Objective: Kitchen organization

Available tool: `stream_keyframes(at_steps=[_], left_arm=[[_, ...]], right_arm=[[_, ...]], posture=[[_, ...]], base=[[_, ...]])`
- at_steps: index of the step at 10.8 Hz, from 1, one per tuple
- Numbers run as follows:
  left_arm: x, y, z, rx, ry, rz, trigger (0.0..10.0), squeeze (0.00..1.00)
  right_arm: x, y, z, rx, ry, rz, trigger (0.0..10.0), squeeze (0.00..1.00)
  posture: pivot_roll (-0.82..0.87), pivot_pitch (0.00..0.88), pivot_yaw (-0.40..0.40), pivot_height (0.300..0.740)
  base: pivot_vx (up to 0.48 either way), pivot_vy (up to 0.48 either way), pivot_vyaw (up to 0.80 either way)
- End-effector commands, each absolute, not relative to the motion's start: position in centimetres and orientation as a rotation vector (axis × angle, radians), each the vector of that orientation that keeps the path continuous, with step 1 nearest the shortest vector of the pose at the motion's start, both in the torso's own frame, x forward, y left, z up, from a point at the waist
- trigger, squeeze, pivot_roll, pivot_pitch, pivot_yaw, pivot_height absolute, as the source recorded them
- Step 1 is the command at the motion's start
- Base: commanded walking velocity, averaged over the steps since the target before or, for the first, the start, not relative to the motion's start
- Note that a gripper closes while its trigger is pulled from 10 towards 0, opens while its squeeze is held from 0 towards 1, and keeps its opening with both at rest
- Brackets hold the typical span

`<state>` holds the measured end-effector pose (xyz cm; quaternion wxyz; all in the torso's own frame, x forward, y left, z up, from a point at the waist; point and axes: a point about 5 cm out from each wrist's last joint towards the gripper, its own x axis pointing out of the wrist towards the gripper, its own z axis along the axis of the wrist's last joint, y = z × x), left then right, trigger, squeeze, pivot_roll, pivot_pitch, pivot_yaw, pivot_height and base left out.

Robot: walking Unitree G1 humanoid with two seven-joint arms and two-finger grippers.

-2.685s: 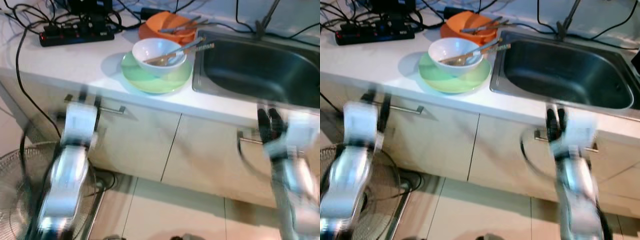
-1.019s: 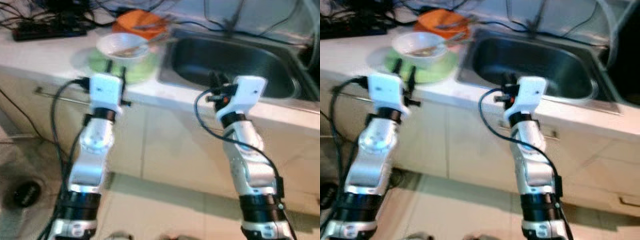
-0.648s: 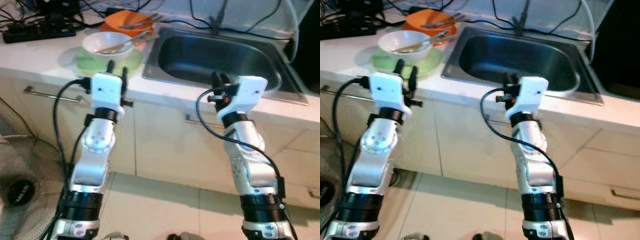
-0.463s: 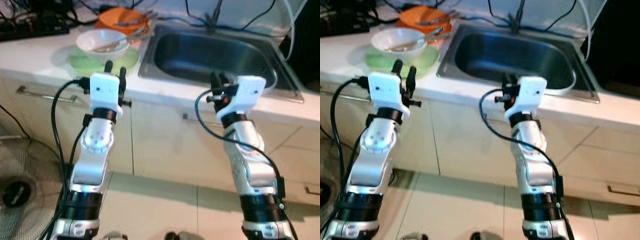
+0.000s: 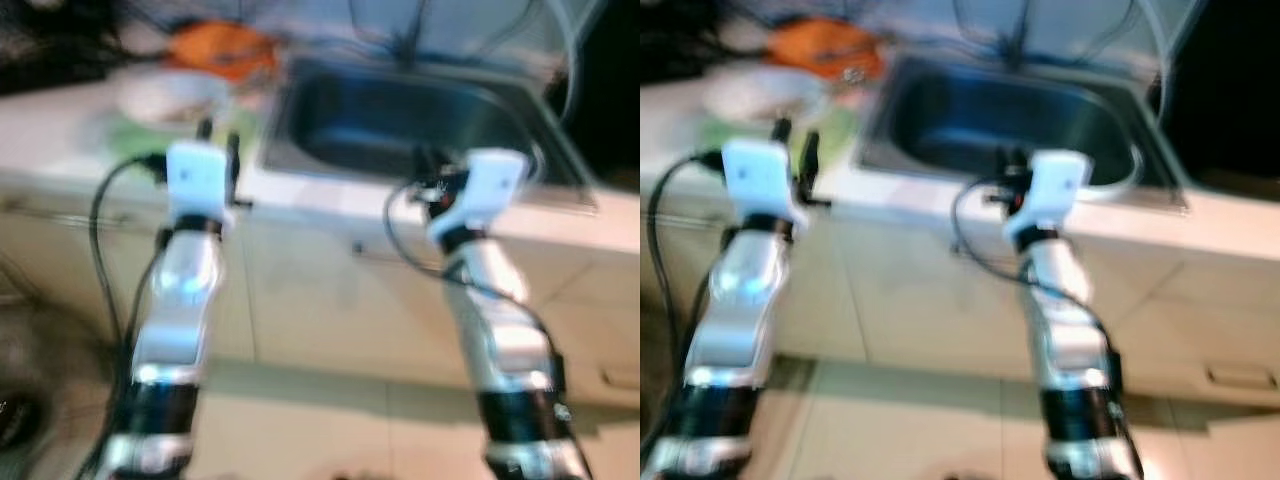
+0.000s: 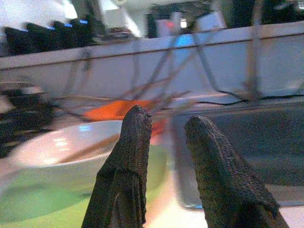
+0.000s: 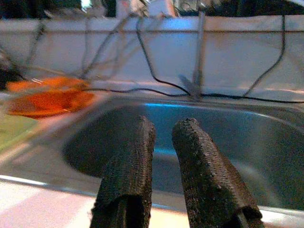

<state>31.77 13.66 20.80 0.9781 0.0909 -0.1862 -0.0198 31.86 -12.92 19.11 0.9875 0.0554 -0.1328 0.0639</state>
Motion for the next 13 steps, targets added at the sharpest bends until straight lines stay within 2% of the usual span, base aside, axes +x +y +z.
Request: stream_keyframes(at_steps=[1,9,11,13], left_arm=[[31.76,14.18,20.83,0.191,-0.371,-0.024,10.0,0.00],[31.72,14.10,21.21,0.203,-0.394,-0.024,10.0,0.00],[31.74,14.11,21.23,0.204,-0.394,-0.025,10.0,0.00],[31.74,14.07,21.14,0.205,-0.390,-0.025,10.0,0.00]], right_arm=[[31.82,-12.51,19.13,0.124,-0.268,0.142,10.0,0.00],[31.68,-12.29,19.28,0.131,-0.285,0.167,10.0,0.00],[31.56,-12.10,19.40,0.124,-0.299,0.172,10.0,0.00],[31.70,-12.48,19.18,0.132,-0.283,0.149,10.0,0.00]], posture=[[0.02,0.083,-0.090,0.740],[0.03,0.080,-0.089,0.740],[0.03,0.081,-0.089,0.740],[0.03,0.081,-0.090,0.740]], base=[[0.330,0.000,0.00],[0.330,0.000,0.00],[0.326,0.000,0.78],[0.332,0.000,0.00]])
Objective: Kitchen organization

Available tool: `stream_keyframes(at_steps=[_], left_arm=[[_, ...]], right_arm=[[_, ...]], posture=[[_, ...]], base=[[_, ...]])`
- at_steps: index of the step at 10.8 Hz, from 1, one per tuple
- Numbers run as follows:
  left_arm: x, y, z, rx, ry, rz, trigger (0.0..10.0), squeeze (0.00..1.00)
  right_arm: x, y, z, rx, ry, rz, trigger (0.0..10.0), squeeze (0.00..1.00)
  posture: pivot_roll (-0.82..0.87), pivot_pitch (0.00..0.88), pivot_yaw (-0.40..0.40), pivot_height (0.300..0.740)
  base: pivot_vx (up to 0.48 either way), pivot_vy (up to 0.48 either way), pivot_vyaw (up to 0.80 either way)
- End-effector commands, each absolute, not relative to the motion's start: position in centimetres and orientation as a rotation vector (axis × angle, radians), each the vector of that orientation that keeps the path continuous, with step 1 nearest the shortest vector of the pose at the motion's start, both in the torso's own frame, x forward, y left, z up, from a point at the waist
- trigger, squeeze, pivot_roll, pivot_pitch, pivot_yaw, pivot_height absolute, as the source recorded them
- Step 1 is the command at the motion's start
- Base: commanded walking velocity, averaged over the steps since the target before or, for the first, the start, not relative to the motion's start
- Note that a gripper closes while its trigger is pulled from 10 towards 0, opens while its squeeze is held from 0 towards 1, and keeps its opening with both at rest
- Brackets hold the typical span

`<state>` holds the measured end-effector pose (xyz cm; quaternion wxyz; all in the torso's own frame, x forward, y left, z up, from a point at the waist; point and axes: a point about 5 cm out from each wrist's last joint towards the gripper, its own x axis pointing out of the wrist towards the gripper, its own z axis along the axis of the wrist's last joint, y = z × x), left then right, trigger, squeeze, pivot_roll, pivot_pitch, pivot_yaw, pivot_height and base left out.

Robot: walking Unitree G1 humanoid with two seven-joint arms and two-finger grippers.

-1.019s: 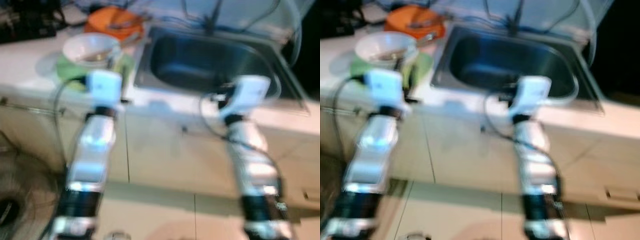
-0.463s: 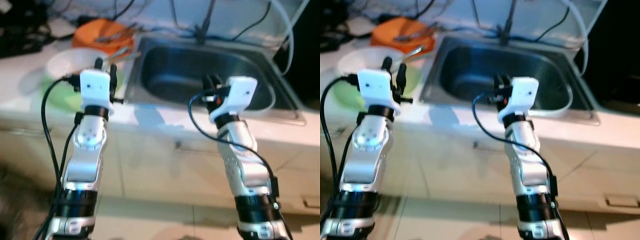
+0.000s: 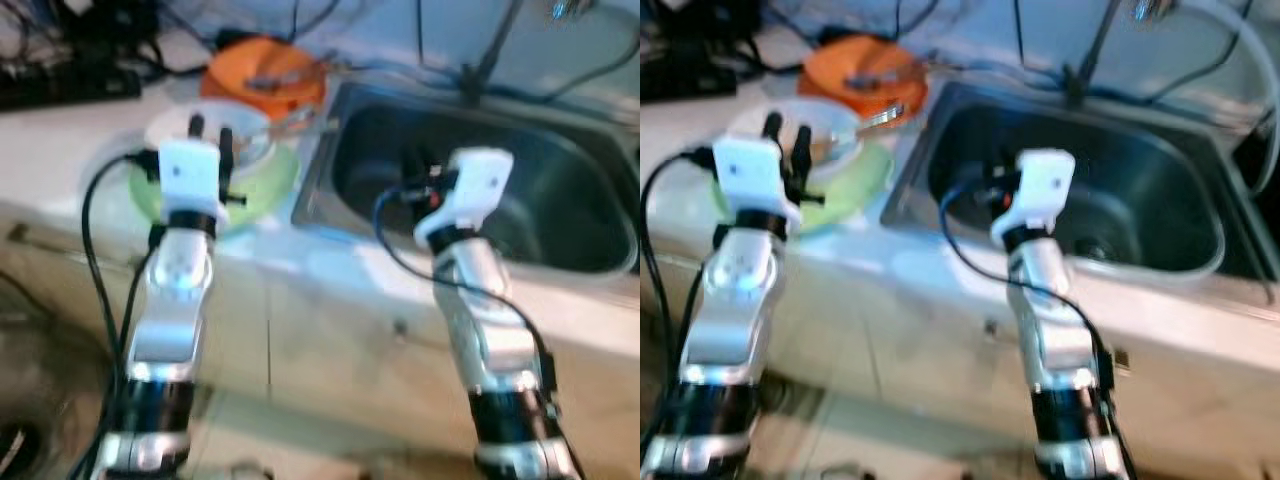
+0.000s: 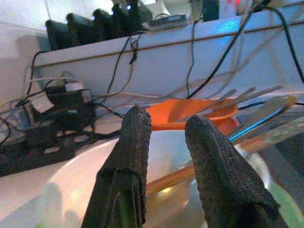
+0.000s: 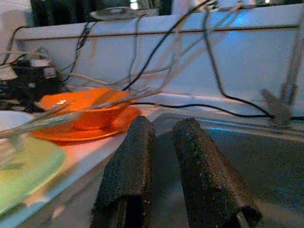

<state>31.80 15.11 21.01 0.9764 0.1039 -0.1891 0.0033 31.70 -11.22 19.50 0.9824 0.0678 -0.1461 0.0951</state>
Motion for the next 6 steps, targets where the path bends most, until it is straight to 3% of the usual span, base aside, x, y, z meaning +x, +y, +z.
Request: stream_keyframes(at_steps=[1,6], left_arm=[[31.72,14.06,21.08,0.205,-0.388,-0.026,10.0,0.00],[31.73,13.93,21.11,0.207,-0.390,-0.037,10.0,0.00]], right_arm=[[31.72,-12.56,19.11,0.132,-0.280,0.143,10.0,0.00],[31.87,-12.84,18.97,0.143,-0.275,0.112,10.0,0.00]], posture=[[0.03,0.081,-0.089,0.740],[0.03,0.080,-0.086,0.740]], base=[[0.322,0.000,0.00],[0.329,0.000,-0.14]])
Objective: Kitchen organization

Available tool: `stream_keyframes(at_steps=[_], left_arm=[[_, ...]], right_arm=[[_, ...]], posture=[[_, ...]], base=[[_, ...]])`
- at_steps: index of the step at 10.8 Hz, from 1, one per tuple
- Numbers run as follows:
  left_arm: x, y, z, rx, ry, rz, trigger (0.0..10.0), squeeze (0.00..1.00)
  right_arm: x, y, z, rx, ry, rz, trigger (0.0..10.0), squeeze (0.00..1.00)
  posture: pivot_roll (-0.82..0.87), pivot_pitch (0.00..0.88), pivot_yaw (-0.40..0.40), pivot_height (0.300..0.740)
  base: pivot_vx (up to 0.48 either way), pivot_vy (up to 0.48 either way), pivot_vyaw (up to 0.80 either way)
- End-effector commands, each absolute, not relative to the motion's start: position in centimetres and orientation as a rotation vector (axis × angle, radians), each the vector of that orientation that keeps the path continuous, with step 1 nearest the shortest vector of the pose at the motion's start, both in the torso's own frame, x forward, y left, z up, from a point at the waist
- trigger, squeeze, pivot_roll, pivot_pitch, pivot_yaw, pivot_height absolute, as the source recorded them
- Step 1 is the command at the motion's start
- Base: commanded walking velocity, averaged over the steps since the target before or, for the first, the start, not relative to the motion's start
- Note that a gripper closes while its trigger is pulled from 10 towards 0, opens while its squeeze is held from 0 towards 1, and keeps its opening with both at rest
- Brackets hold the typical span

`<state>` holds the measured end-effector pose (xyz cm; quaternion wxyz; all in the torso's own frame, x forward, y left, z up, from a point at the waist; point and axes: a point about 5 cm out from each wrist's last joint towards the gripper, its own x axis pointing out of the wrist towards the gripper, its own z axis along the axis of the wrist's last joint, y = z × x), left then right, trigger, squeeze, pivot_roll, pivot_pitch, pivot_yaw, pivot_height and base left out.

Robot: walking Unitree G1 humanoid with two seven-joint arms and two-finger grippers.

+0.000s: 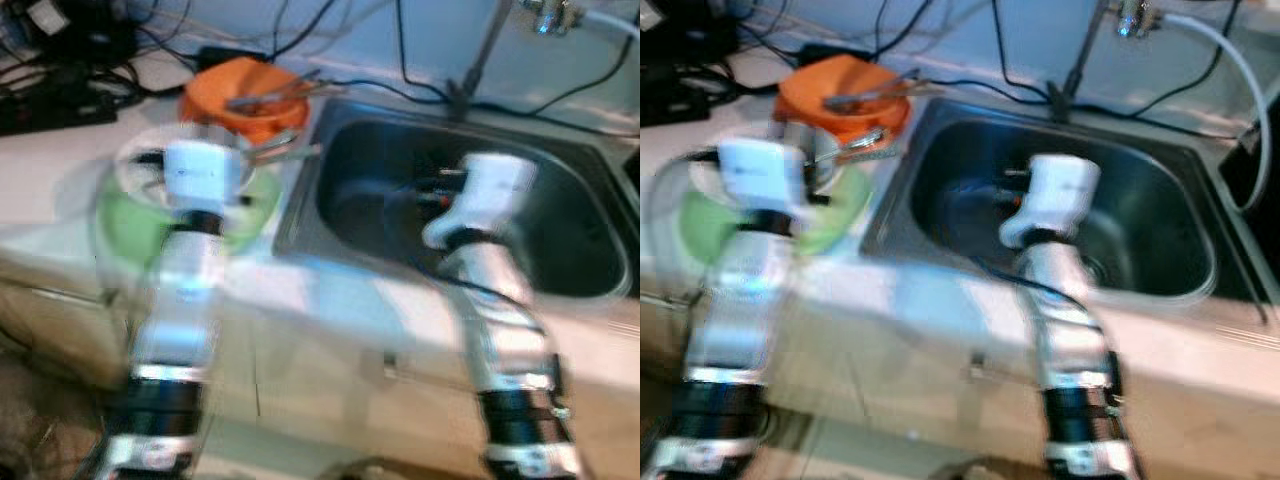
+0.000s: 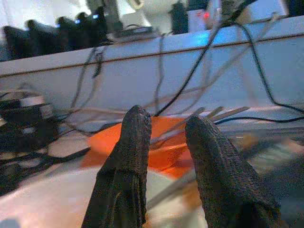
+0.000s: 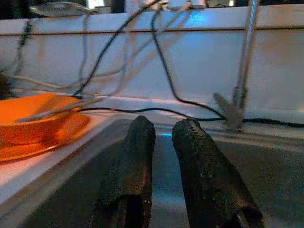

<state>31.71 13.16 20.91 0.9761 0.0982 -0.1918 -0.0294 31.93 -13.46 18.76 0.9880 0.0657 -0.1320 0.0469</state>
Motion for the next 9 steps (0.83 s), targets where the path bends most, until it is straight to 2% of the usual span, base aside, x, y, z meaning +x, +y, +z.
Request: stream_keyframes(at_steps=[1,6,9], left_arm=[[31.7,13.8,21.2,0.208,-0.396,-0.045,10.0,0.00],[31.2,13.0,22.0,0.217,-0.449,-0.099,10.0,0.00],[30.1,11.8,25.2,0.382,-0.549,-0.260,10.0,0.00]], right_arm=[[31.9,-12.8,18.9,0.150,-0.270,0.111,10.0,0.00],[31.9,-12.9,18.9,0.152,-0.273,0.101,10.0,0.00],[31.9,-13.0,18.8,0.156,-0.274,0.091,10.0,0.00]], posture=[[0.03,0.080,-0.086,0.740],[0.03,0.081,-0.086,0.740],[0.03,0.081,-0.088,0.740]], base=[[0.311,0.000,0.00],[0.000,0.000,0.00],[0.000,0.000,0.00]])
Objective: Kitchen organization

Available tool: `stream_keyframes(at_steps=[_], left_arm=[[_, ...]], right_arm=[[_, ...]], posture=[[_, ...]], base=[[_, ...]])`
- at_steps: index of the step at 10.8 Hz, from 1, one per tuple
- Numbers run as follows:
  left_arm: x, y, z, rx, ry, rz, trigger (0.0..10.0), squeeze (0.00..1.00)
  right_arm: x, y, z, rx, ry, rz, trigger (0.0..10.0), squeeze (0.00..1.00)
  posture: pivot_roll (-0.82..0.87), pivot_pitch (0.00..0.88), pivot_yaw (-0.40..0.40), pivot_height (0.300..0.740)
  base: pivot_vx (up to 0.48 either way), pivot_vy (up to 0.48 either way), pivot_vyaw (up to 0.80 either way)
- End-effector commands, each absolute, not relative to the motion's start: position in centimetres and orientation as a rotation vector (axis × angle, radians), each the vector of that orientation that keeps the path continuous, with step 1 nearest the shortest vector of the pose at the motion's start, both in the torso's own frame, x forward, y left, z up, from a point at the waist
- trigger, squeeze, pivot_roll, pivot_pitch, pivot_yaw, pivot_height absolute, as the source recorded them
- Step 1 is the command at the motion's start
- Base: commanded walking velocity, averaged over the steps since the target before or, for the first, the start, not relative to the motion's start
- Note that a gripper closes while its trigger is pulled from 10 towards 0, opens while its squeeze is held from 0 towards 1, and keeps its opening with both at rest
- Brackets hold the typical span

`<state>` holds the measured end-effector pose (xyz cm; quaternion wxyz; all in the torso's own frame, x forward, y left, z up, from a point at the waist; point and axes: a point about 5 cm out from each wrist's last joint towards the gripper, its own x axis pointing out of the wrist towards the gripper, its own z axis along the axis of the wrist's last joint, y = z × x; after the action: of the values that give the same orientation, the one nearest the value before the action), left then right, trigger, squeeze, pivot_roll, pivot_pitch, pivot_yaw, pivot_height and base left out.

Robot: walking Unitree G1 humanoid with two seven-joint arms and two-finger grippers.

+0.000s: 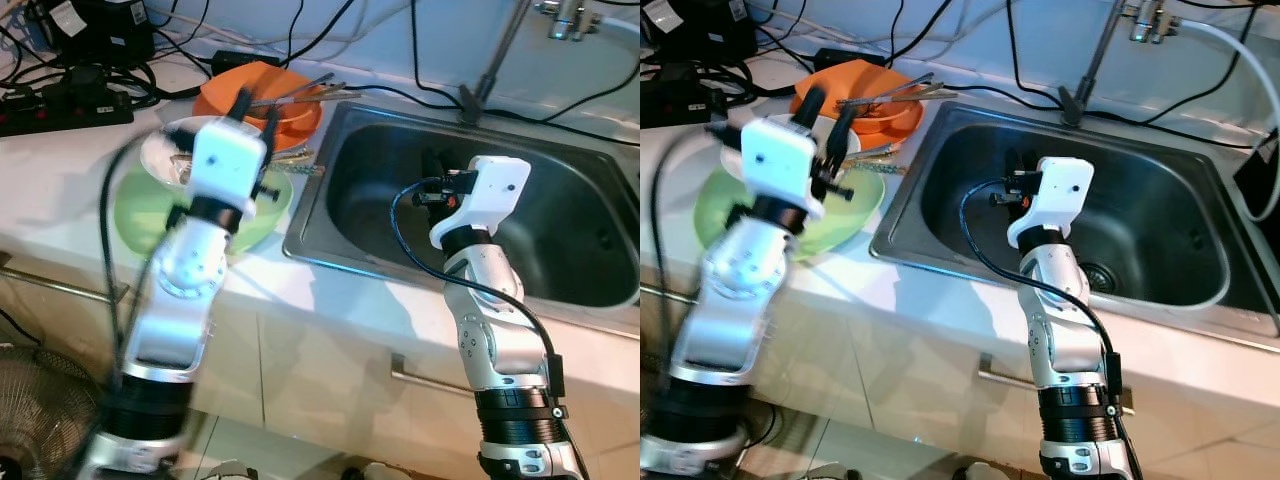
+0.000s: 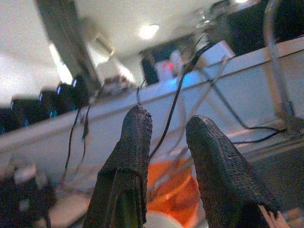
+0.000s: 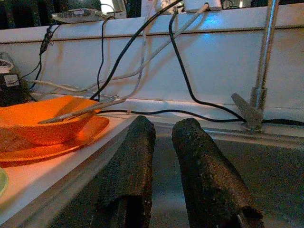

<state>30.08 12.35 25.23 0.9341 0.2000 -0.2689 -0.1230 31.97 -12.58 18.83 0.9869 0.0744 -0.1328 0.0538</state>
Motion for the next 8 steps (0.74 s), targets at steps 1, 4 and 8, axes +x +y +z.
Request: stream_keyframes(at_steps=[1,4,8], left_arm=[[29.4,11.5,26.4,0.515,-0.584,-0.341,10.0,0.00],[28.9,11.2,24.3,0.700,-0.500,-0.432,10.0,0.00],[28.7,11.0,20.6,0.957,-0.368,-0.525,10.0,0.00]], right_arm=[[31.9,-13.0,18.8,0.156,-0.274,0.092,10.0,0.00],[32.0,-12.8,18.6,0.162,-0.265,0.101,10.0,0.00],[32.0,-13.0,18.6,0.161,-0.268,0.097,10.0,0.00]], posture=[[0.03,0.081,-0.089,0.740],[0.04,0.086,-0.092,0.740],[0.04,0.078,-0.088,0.740]], base=[[0.000,0.000,0.00],[0.000,0.000,0.00],[0.000,0.000,0.00]])
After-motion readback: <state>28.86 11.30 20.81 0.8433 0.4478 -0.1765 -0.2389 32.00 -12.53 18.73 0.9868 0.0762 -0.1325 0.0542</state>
